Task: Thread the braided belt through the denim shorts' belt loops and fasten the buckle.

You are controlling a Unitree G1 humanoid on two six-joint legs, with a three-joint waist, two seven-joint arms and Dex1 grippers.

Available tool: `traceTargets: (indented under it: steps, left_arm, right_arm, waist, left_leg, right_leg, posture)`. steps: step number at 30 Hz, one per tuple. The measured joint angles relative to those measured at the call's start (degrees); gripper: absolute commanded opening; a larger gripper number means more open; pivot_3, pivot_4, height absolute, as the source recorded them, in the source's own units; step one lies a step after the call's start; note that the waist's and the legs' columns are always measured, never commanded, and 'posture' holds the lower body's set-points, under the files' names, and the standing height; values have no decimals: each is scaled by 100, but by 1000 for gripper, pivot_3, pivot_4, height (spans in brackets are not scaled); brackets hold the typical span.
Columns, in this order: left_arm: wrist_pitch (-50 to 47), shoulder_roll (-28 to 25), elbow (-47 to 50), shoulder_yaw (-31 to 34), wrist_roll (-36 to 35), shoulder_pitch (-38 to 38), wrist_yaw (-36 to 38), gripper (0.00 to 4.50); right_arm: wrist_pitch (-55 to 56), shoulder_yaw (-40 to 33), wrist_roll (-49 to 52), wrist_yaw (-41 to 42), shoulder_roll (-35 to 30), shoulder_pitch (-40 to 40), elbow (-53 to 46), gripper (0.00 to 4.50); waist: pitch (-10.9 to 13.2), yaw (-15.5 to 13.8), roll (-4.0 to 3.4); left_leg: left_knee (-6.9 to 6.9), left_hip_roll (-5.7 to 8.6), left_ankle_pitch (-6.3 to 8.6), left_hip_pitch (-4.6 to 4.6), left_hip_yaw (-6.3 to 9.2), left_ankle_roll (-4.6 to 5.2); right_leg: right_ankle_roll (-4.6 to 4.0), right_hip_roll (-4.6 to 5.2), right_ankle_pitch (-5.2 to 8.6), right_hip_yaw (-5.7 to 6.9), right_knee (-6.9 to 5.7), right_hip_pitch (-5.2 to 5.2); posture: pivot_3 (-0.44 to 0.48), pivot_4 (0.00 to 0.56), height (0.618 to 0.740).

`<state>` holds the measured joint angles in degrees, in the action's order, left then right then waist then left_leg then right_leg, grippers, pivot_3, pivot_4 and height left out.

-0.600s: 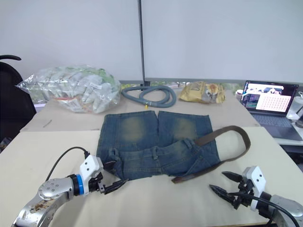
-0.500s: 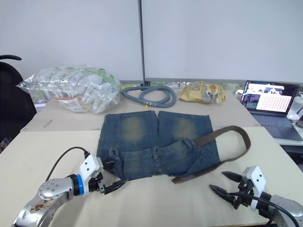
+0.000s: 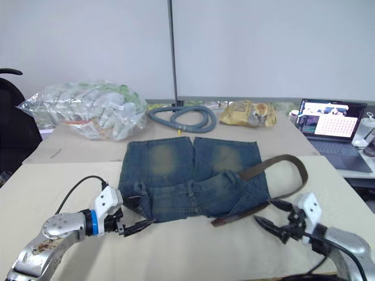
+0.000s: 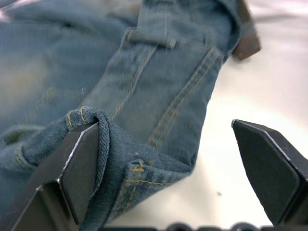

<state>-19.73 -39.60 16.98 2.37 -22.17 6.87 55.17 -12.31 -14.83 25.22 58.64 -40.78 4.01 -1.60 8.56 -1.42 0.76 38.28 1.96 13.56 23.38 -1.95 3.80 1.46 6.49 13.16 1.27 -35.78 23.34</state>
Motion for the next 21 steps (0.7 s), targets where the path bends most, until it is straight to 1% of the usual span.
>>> traceTargets:
  steps: [1, 2, 4, 5, 7, 11, 13, 18, 21]
  left_arm:
    - [-6, -97, 0, 56, -117, 184, 142, 4489]
    - [-6, -126, 0, 102, -168, 236, 200, 4489]
    - [-54, -240, -51, 118, -291, 384, 391, 4489]
    - [-67, -295, -60, 117, -338, 451, 487, 4489]
    - [-156, -405, -73, 90, -451, 611, 691, 4489]
    - [-316, -623, -85, 56, -627, 889, 1047, 4489]
    - [-323, -685, -85, 15, -639, 925, 1159, 4489]
    - [-325, -688, -91, -26, -646, 1018, 1193, 4489]
    - [-325, -687, -83, -35, -646, 1027, 1181, 4500]
  right_arm:
    - [-99, 173, -38, 43, -132, 262, -56, 4500]
    - [-103, 238, -54, 54, -158, 355, -76, 4500]
    - [-67, 576, -370, 58, -196, 715, 18, 4500]
    - [-11, 821, -607, 52, -206, 921, 110, 4500]
    - [144, 1328, -1063, 150, -293, 1290, 293, 4500]
    - [195, 2043, -1238, 803, -303, 1974, 496, 4500]
    - [228, 2353, -1416, 1019, -302, 2226, 673, 4500]
    - [223, 2892, -1940, 1114, -133, 2691, 1245, 4500]
    - [224, 3059, -2221, 1055, -97, 2881, 1471, 3679]
  waist:
    - [2, 6, 1]
    - [3, 1, 2]
    - [6, 8, 5]
    - [8, 19, 6]
    - [11, 38, 5]
    - [12, 66, 7]
    - [12, 75, 7]
    - [16, 74, 11]
    - [16, 75, 11]
  left_leg:
    - [0, -1, -1, -4, -2, 2]
    - [0, -2, -2, -5, -1, 4]
    - [0, -1, -9, -2, -4, 15]
    - [0, 0, -24, 3, -6, 42]
    - [0, 3, -26, 16, -11, 48]
    - [2, 6, -29, 72, -13, 51]
    - [2, 6, -28, 75, -13, 51]
    - [9, 7, -28, 80, -14, 52]
    - [16, 8, -28, 77, -14, 51]
  right_leg:
    - [1, 0, 0, 3, 1, -2]
    - [1, 0, 1, 7, 3, -6]
    - [17, -2, -5, 8, 4, -4]
    - [28, -3, -11, 7, 4, 2]
    - [39, -3, -16, 5, 3, 18]
    - [43, -8, -25, 2, -16, 83]
    - [43, -10, -25, 4, -14, 83]
    - [46, -9, -30, 4, -13, 85]
    - [48, -9, -35, 2, -16, 82]
  posture:
    - [0, 150, 740]
    - [0, 150, 740]
    - [0, 150, 740]
    - [0, 150, 740]
    - [0, 150, 740]
    - [0, 150, 740]
    - [0, 150, 740]
    - [0, 150, 740]
    - [0, 150, 740]
